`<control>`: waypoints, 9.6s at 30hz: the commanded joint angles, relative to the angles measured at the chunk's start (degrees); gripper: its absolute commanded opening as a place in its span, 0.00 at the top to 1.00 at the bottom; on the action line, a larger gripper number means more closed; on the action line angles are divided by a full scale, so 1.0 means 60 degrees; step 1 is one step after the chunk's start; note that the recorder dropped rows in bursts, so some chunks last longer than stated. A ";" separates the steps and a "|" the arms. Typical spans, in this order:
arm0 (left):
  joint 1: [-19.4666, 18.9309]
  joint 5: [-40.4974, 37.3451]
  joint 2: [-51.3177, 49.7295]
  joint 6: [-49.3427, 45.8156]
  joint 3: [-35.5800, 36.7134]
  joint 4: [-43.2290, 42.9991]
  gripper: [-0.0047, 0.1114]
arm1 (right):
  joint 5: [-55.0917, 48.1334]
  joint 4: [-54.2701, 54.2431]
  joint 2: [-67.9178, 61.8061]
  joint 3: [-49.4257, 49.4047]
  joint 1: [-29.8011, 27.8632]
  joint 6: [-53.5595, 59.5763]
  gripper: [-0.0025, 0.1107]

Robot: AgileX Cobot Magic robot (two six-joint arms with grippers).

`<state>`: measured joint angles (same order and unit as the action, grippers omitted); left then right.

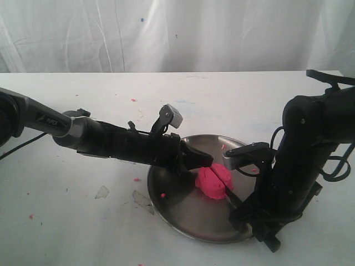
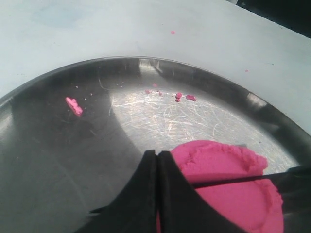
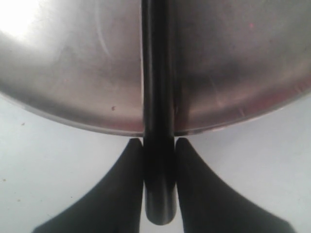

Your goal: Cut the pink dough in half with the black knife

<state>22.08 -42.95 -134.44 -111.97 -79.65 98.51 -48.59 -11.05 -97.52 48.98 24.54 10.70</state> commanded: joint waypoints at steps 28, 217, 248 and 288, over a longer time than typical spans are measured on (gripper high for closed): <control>-0.0025 -0.0386 0.1556 -0.0269 -0.0729 0.0239 0.96 | 0.0151 -0.0008 -0.0316 -0.0083 0.0009 -0.0006 0.98; -0.0003 0.0482 1.0191 0.9179 0.3722 -0.6067 0.96 | -0.3562 -0.0312 -0.2412 0.3267 -0.0773 -0.0523 0.98; -0.0003 0.0479 1.0191 0.9179 0.3722 -0.6043 0.96 | -0.3562 -0.1553 -0.2412 0.3267 -0.0383 -0.0327 0.98; -0.0003 0.0479 1.0191 0.9179 0.3722 -0.5993 0.96 | -0.3562 -0.2693 -0.2412 0.3267 0.0010 0.0685 0.98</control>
<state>22.04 -39.26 -73.89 -56.74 -57.62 61.25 -69.67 -27.98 -112.26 68.48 24.55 14.15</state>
